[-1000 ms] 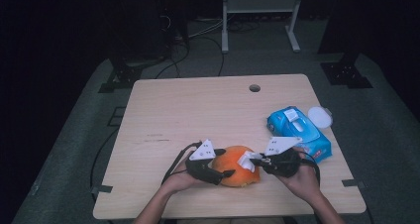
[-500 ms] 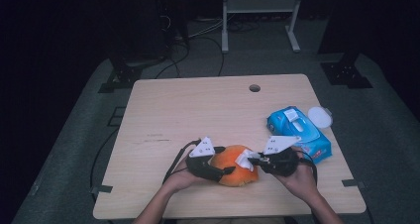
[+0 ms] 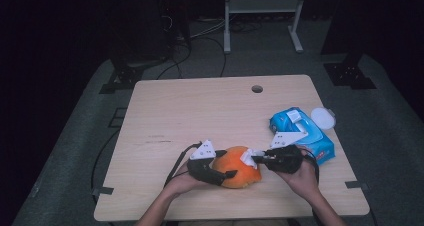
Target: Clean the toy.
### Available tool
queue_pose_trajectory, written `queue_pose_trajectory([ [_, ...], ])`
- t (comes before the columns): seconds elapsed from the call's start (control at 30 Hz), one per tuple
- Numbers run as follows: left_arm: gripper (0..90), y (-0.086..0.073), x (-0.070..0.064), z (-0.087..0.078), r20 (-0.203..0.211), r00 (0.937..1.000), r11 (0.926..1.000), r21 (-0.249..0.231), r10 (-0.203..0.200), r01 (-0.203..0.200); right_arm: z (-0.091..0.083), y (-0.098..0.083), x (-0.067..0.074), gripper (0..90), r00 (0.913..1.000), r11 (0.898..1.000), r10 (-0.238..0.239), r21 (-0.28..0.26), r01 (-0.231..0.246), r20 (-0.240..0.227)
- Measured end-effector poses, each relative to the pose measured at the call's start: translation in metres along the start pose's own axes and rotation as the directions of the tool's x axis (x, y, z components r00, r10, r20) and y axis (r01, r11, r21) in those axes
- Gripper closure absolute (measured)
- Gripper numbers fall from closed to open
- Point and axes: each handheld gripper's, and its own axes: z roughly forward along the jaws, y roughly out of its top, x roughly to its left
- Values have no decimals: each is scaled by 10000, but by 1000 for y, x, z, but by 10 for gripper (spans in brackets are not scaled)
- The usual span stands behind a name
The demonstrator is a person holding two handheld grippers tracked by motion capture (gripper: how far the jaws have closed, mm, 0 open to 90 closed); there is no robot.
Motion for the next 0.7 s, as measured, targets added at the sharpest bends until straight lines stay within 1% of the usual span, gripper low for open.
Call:
queue_pose_trajectory([
  [0.03,228,1,-2,1,-24,9999,9999,30,139,-139,1,-2,-4,778,9997,9997,232,67,-232,50],
  [0.07,227,1,-4,1,-119,9997,9997,114,236,-234,2,-4,-7,778,9990,9990,450,30,-450,-51],
  [0.1,226,2,-6,2,-145,9995,9996,117,267,-266,1,-6,-10,779,9981,9983,587,-21,-587,-203],
  [0.13,225,2,-7,2,-162,9994,9994,167,312,-309,0,-6,-9,779,9977,9980,628,-30,-629,-271],
  [0.2,226,3,-9,3,-166,9993,9992,204,343,-339,-4,-4,-4,779,9980,9988,489,-81,-493,-412],
  [0.27,221,4,-12,4,8,9986,9983,263,526,-526,-6,1,3,779,9974,9990,311,-307,-332,-652],
  [0.33,196,8,-16,3,136,9969,9961,417,774,-779,-5,6,10,778,9975,9994,-55,-334,31,-711],
  [0.37,176,8,-16,3,136,9969,9961,417,774,-779,-3,7,13,779,9969,9994,-258,-243,240,-738],
  [0.4,165,13,-16,-2,244,9959,9954,376,874,-883,-2,8,15,778,9958,9989,-465,-124,456,-785],
  [0.47,153,18,-14,-5,289,9955,9959,-50,905,-904,0,8,19,778,9920,9977,-676,31,683,-1070],
  [0.5,133,19,-14,-5,243,9951,9954,-121,957,-955,-1,8,21,778,9891,9970,-767,-48,767,-1256],
  [0.53,131,19,-13,-3,229,9943,9946,20,1037,-1038,-1,9,23,777,9861,9966,-819,-131,808,-1447],
  [0.57,132,17,-14,0,232,9927,9926,234,1184,-1189,-1,10,25,777,9852,9957,-928,-179,912,-1442],
  [0.6,146,13,-14,2,200,9902,9893,443,1384,-1392,-1,10,27,777,9865,9944,-1055,-144,1045,-1252],
  [0.63,173,10,-14,3,200,9884,9871,523,1506,-1514,-1,11,27,777,9877,9940,-1089,-75,1087,-1119],
  [0.67,202,8,-12,3,246,9897,9884,527,1411,-1422,-1,10,24,777,9885,9949,-1003,-66,1002,-1128],
  [0.7,215,7,-10,3,283,9927,9917,501,1172,-1185,-1,8,21,777,9891,9961,-878,-118,870,-1180],
])
